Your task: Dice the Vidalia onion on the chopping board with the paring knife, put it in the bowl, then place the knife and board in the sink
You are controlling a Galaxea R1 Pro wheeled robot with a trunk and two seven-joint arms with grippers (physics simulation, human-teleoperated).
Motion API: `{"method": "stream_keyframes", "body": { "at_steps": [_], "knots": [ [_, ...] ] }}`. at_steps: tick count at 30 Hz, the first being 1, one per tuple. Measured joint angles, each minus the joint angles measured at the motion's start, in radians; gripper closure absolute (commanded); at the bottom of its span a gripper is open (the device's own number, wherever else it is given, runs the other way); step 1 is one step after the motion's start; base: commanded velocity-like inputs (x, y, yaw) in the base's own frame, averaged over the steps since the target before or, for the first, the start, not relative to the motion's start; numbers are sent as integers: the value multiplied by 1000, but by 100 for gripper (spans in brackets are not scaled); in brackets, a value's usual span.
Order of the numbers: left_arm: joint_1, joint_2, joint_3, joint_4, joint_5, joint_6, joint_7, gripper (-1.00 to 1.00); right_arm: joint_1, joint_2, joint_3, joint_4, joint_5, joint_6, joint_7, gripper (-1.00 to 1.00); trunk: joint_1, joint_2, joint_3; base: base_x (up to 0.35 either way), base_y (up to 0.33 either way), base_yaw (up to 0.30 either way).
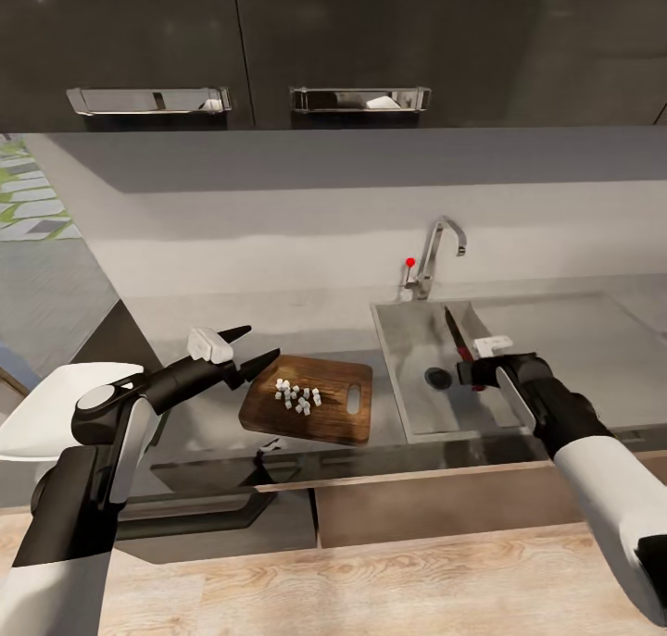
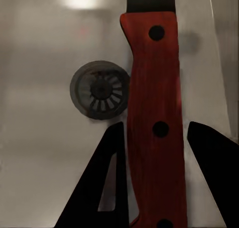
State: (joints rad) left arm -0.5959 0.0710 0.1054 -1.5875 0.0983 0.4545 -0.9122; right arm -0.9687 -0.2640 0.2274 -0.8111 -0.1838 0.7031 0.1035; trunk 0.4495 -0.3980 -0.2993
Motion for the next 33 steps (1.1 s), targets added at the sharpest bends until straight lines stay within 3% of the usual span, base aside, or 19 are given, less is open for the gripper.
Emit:
{"method": "stream_keyframes", "body": {
  "at_steps": [5, 9, 15, 33],
  "knots": [
    [0, 0, 0, 0, 0, 0, 0, -100, -13, 33, -5, 45, 0, -1, -7, 100, 0, 0, 0, 0, 0, 0],
    [0, -1, -1, 0, 0, 0, 0, -100, -29, 51, -7, 84, 0, -2, -53, 100, 0, 0, 0, 0, 0, 0],
    [0, -2, -2, 0, 0, 0, 0, -100, -35, 99, -7, 99, 0, -3, -67, 100, 0, 0, 0, 0, 0, 0],
    [0, -2, 0, 0, 0, 0, 0, -100, -35, 104, -5, 83, -3, -2, -62, 100, 0, 0, -9, 15, 0, 0]
  ]
}}
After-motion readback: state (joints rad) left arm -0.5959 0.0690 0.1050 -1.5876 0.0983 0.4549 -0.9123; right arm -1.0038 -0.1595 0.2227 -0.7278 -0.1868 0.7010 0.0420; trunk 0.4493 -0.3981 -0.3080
